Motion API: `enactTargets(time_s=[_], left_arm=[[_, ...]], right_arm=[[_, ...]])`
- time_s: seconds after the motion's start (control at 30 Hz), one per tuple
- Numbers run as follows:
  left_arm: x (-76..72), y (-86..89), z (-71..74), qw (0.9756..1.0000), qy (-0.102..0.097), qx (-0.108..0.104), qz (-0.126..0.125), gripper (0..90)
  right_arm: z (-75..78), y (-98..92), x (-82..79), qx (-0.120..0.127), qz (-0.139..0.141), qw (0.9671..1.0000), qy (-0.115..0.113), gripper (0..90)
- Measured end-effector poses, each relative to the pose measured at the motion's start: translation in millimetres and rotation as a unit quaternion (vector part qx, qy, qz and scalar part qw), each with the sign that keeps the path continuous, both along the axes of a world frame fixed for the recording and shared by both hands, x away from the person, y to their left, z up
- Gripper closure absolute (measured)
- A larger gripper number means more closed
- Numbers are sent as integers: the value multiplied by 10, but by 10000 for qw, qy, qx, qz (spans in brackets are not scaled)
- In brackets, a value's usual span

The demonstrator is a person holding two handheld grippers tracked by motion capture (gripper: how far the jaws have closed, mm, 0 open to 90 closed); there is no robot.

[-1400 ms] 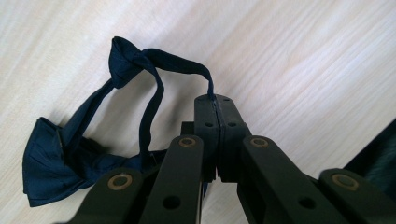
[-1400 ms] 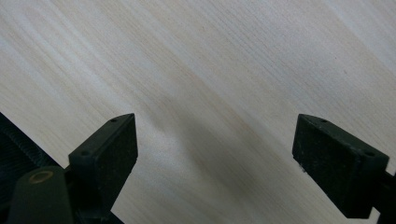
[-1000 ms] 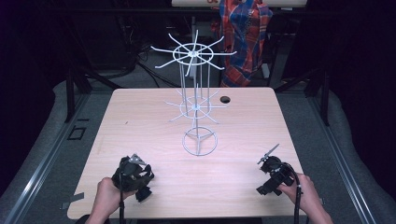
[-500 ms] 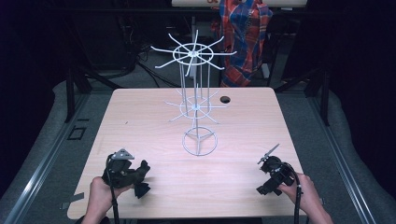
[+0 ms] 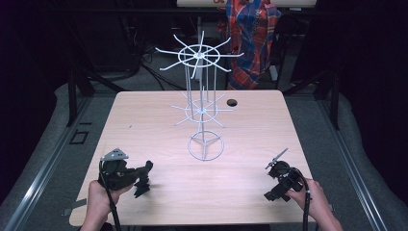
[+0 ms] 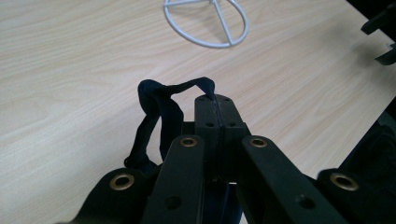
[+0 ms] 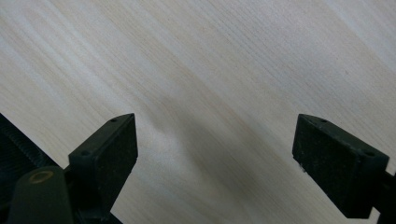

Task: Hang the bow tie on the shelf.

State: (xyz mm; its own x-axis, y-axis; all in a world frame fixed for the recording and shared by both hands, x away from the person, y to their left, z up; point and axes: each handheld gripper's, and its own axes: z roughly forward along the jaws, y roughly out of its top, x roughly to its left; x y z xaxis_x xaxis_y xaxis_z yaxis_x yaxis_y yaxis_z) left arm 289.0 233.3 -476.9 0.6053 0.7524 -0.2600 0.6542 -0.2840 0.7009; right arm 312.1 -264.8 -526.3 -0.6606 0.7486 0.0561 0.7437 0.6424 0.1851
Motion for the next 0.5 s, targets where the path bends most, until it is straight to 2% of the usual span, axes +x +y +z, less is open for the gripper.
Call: enactTargets(time_s=[0.1, 0.2, 0.27, 0.3, 0.33, 0.37, 0.5], left_arm=[[5, 8, 27, 9999, -30, -146, 27, 900], [21, 20, 50, 9997, -85, -222, 41, 900], [37, 34, 75, 9996, -120, -254, 48, 900], [47, 41, 87, 9994, -155, -299, 75, 900], [56, 47, 99, 9992, -183, -331, 99, 900], [66, 54, 111, 9991, -217, -357, 120, 900], [89, 76, 128, 9987, -239, -420, 182, 900]], right_arm=[[-8, -3, 5, -3, -11, 10000, -11, 140], [2, -3, 13, -119, 21, 9999, 1, 139], [4, 0, 18, -113, 53, 9999, 36, 140], [-5, 6, 12, -32, 18, 10000, 29, 140], [-2, 6, 13, -67, 36, 10000, 15, 139], [-15, 9, 6, 12, -6, 10000, -49, 140], [-12, 16, 10, -36, 27, 10000, -21, 139]])
